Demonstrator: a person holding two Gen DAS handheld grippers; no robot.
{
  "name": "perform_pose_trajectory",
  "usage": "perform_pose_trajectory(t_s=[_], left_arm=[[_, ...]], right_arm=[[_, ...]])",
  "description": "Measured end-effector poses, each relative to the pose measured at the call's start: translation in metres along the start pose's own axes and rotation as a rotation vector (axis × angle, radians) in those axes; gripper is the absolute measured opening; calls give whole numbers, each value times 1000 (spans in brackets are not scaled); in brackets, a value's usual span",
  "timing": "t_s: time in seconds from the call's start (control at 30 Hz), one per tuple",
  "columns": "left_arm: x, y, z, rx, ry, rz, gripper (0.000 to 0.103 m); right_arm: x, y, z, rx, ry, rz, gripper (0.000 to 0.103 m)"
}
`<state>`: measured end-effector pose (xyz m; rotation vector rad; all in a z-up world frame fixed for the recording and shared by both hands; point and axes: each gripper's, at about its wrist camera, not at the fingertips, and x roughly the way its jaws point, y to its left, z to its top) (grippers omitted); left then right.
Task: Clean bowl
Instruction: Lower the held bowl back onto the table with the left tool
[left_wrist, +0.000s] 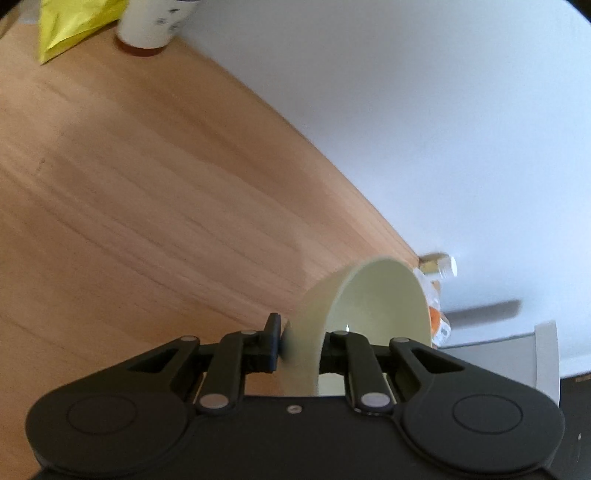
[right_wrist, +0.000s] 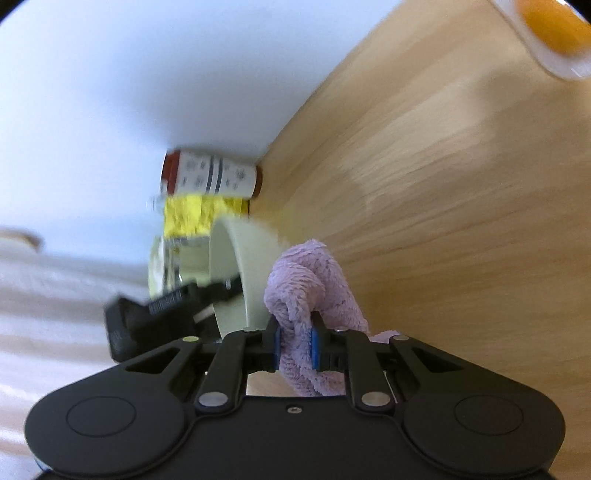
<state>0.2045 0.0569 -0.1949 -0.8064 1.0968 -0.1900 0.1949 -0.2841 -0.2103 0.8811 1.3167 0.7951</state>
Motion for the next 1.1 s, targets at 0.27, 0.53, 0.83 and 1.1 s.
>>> perform_pose_trajectory(t_s=[0.27, 0.53, 0.83, 1.1], left_arm=[[-1, -3, 0, 12, -18, 6, 13], [7, -7, -4, -19, -36, 31, 14], [8, -11, -6, -16, -36, 30, 14], [-2, 6, -3, -54, -26, 26, 14]], right_arm=[[28, 42, -3, -234, 71, -86, 18], [47, 61, -8, -319, 100, -102, 18], [76, 82, -15, -385, 126, -110, 16], [82, 83, -17, -388, 112, -136, 15]])
